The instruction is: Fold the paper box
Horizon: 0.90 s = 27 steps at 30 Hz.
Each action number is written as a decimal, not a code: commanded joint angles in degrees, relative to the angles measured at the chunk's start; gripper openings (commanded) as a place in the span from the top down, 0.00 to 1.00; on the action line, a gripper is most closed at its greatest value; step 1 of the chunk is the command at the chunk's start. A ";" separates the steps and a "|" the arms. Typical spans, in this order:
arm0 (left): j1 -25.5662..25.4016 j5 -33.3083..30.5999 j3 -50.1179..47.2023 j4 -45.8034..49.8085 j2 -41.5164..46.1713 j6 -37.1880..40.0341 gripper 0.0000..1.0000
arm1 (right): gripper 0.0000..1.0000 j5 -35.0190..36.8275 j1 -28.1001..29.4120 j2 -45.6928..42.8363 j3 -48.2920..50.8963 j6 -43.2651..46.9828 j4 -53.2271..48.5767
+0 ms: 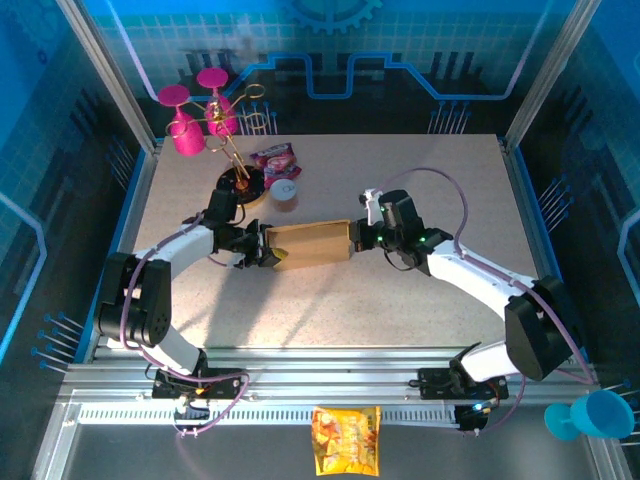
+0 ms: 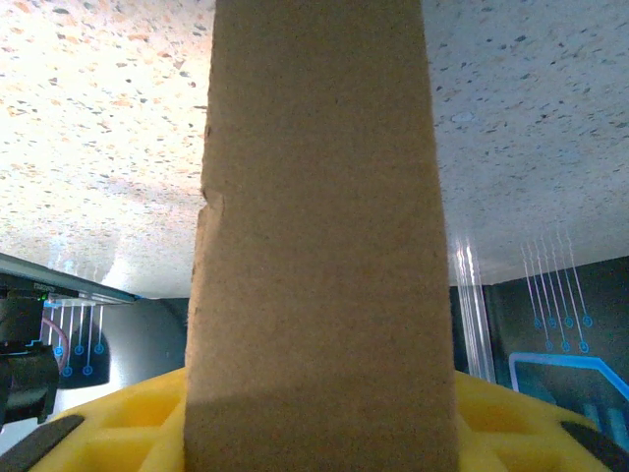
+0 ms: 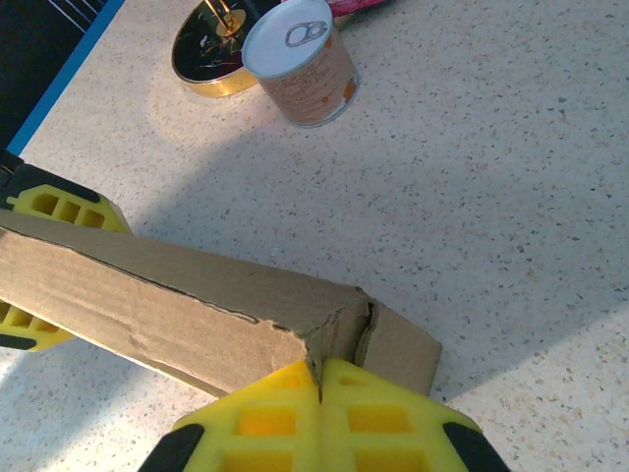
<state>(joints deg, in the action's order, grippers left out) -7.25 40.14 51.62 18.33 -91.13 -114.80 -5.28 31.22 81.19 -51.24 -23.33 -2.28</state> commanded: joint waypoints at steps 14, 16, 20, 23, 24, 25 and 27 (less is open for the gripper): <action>0.04 -8.13 0.60 3.46 -2.29 -17.26 1.00 | 1.00 3.26 2.64 -0.06 9.94 3.69 0.53; 0.04 -8.06 0.80 3.29 -2.65 -16.78 1.00 | 1.00 3.05 2.66 -0.23 9.31 3.26 -0.53; 0.04 -7.85 0.95 3.47 -3.16 -15.73 1.00 | 0.95 2.26 2.62 -1.15 7.47 2.14 -3.83; 0.11 -7.78 0.90 3.82 -3.29 -15.21 1.00 | 0.90 0.78 2.24 -2.27 6.69 0.23 -5.40; 0.12 -7.80 0.87 4.04 -3.40 -15.11 1.00 | 0.88 0.00 1.90 -2.50 6.47 -0.42 -5.95; 0.17 -7.87 0.98 4.45 -3.35 -14.86 1.00 | 0.86 -0.39 1.67 -2.84 6.10 -1.19 -6.55; 0.13 -8.09 1.45 5.98 -3.26 -14.40 1.00 | 0.84 -0.75 1.42 -3.69 5.81 -2.10 -7.20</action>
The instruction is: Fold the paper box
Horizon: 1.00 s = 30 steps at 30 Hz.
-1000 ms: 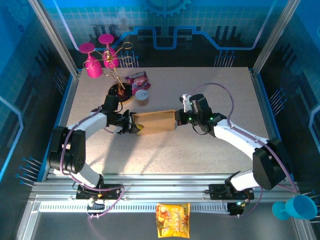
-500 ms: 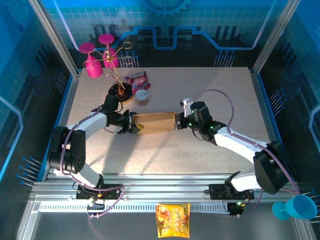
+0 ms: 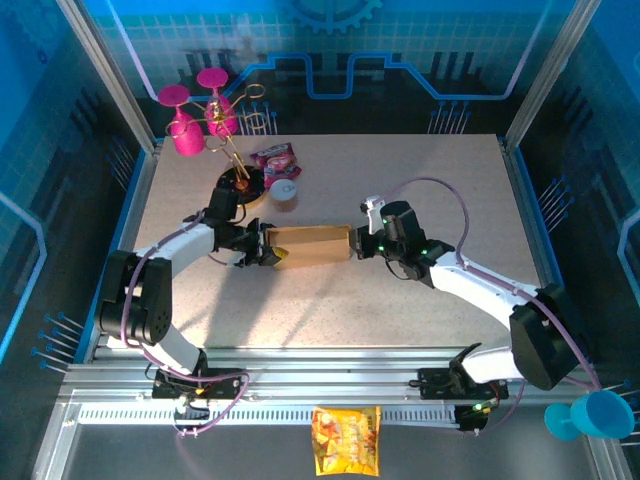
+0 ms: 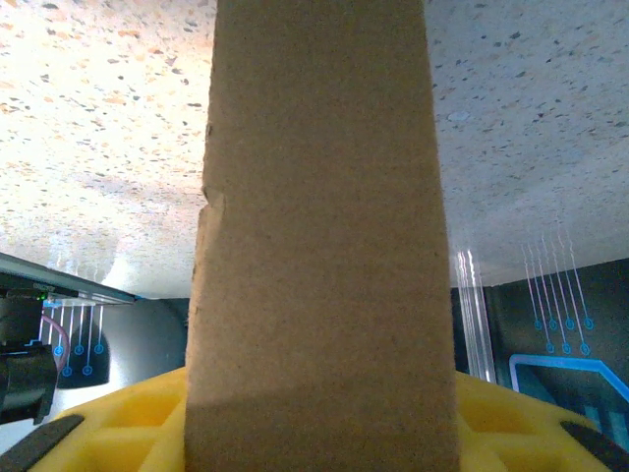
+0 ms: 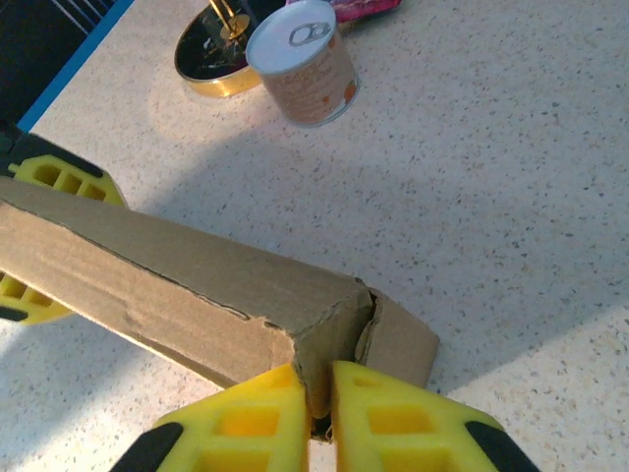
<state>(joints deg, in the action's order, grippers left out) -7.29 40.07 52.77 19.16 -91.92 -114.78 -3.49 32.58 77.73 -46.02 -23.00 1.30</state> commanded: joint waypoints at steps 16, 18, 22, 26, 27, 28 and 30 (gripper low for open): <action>0.26 -8.51 1.63 6.47 -3.53 -12.93 1.00 | 0.68 -5.00 -1.72 -6.55 -1.18 -8.51 -13.63; 0.26 -8.49 1.71 6.81 -3.46 -12.71 1.00 | 0.68 -4.58 -2.48 -8.08 -1.69 -10.08 -13.61; 0.26 -8.76 1.63 7.03 -3.44 -12.48 1.00 | 0.68 -3.91 -4.94 -9.26 -4.05 -12.84 -13.51; 0.26 -8.65 1.72 6.99 -3.66 -12.22 1.00 | 0.67 -7.43 -9.69 -6.10 -9.00 -16.94 -14.07; 0.26 -8.61 1.72 7.03 -3.64 -12.13 1.00 | 0.67 -9.33 -11.33 -4.49 -10.68 -19.72 -14.84; 0.27 -8.60 1.72 7.04 -3.64 -12.05 1.00 | 0.65 -10.79 -12.39 -2.54 -12.79 -22.84 -16.96; 0.33 -8.58 1.72 7.00 -3.74 -11.97 1.00 | 0.62 -14.03 -13.70 1.95 -18.25 -28.70 -23.14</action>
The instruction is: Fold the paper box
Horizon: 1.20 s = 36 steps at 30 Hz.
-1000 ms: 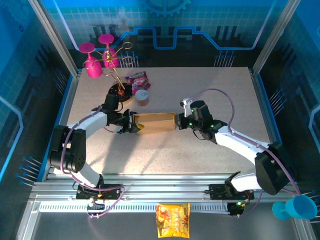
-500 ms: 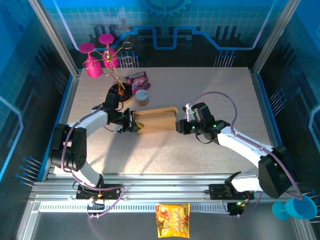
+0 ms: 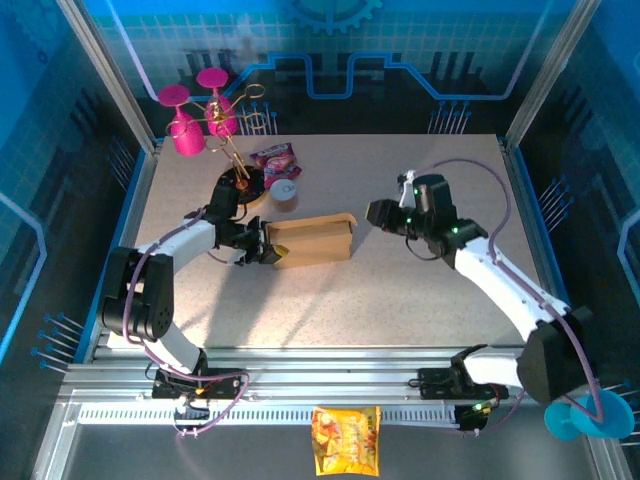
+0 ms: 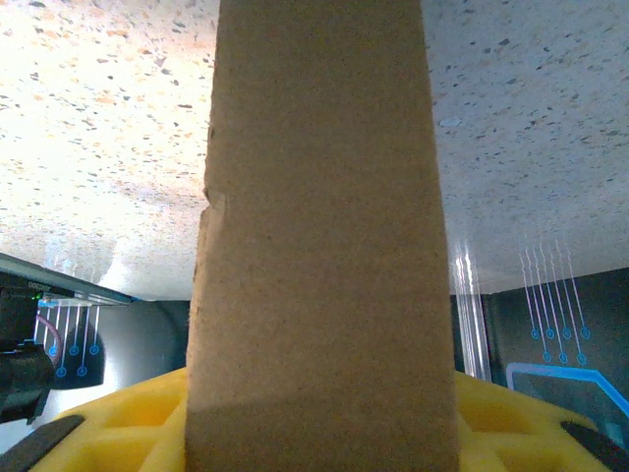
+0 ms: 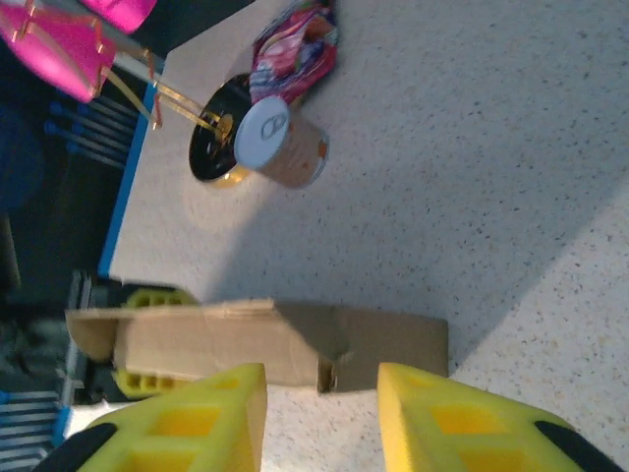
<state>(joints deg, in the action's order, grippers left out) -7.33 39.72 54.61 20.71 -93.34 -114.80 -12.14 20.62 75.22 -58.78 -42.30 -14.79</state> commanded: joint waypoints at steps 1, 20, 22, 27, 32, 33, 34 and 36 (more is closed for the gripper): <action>0.39 -8.23 -0.12 5.39 -2.32 -11.93 1.00 | 0.60 -6.56 -1.97 7.49 -8.60 -11.89 -12.24; 0.76 -8.05 0.32 4.97 -2.28 -11.54 1.00 | 0.58 -16.91 0.10 20.98 -21.10 -20.81 -16.51; 0.77 -8.14 0.49 5.11 -2.37 -11.50 1.00 | 0.58 -17.14 0.40 21.34 -21.45 -20.09 -17.73; 0.74 -8.00 1.07 5.25 -2.55 -11.29 1.00 | 0.57 -17.77 0.98 21.35 -21.73 -19.64 -18.63; 0.74 -8.15 1.07 5.51 -2.53 -11.15 1.00 | 0.57 -16.81 1.65 22.71 -25.30 -17.01 -24.53; 0.74 -8.17 1.11 5.48 -2.55 -11.12 1.00 | 0.57 -16.36 1.77 22.97 -25.85 -16.71 -25.59; 0.74 -8.04 1.09 5.32 -2.60 -11.14 1.00 | 0.57 -15.97 1.80 23.18 -26.23 -16.59 -26.15; 0.74 -8.02 1.14 5.31 -2.64 -11.10 1.00 | 0.57 -15.81 2.03 23.69 -26.50 -16.63 -26.35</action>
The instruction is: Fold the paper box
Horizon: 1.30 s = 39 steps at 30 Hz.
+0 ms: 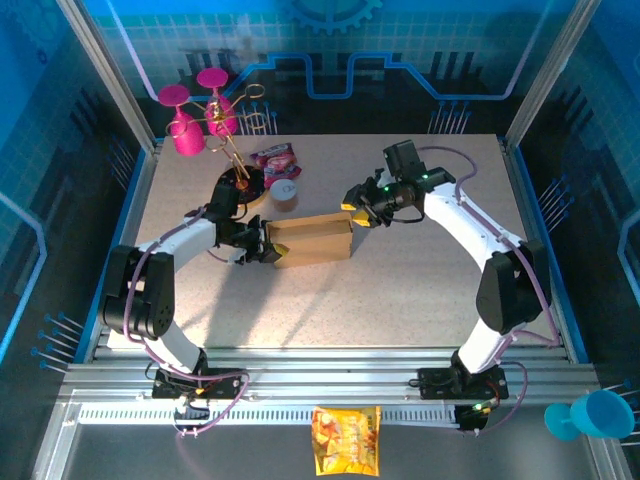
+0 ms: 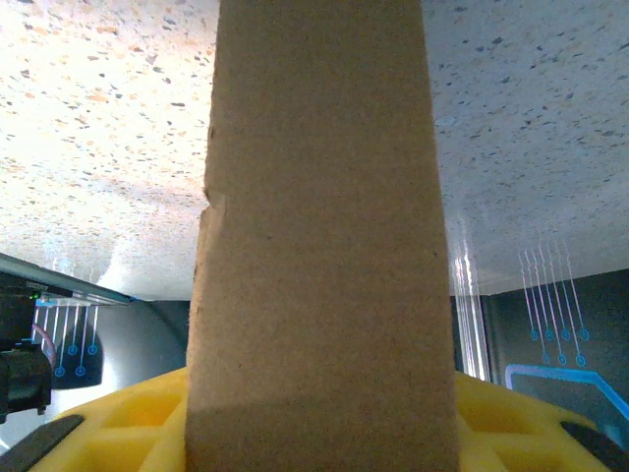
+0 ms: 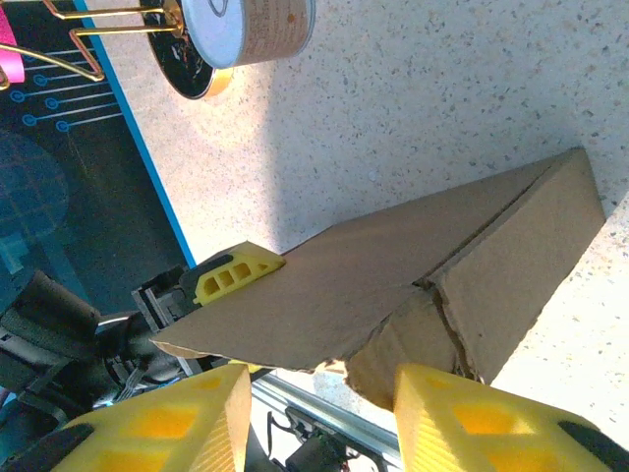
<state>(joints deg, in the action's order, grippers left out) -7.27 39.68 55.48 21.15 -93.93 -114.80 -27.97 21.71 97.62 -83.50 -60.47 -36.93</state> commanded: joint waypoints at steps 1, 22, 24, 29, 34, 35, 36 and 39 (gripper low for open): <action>0.72 -8.02 0.24 4.87 -2.00 -11.14 1.00 | 0.57 -0.05 0.95 1.63 -2.01 1.48 -4.33; 0.73 -7.99 0.59 4.83 -1.87 -11.32 1.00 | 0.63 1.05 0.87 5.83 -6.22 6.27 -12.82; 0.68 -7.99 0.59 4.70 -1.87 -11.25 1.00 | 0.63 1.36 0.87 5.80 -5.89 6.57 -12.83; 0.68 -7.95 0.63 4.72 -1.87 -11.13 1.00 | 0.65 2.19 0.87 5.81 -6.13 7.90 -13.60; 0.68 -7.89 0.84 4.52 -1.96 -11.15 1.00 | 0.67 3.50 0.87 5.76 -5.59 9.61 -14.92; 0.76 -7.88 0.85 4.52 -1.96 -11.13 1.00 | 0.67 3.67 0.83 5.66 -5.31 9.72 -14.90; 0.72 -7.95 0.85 4.56 -1.96 -11.23 1.00 | 0.67 3.78 0.89 5.51 -4.95 9.68 -14.69; 0.76 -7.95 0.92 4.51 -2.04 -11.23 1.00 | 0.70 4.04 0.96 5.14 -4.00 9.80 -14.49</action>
<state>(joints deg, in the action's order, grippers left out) -7.27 39.44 55.92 21.43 -94.11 -114.80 -27.46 22.22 102.56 -89.54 -51.83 -47.59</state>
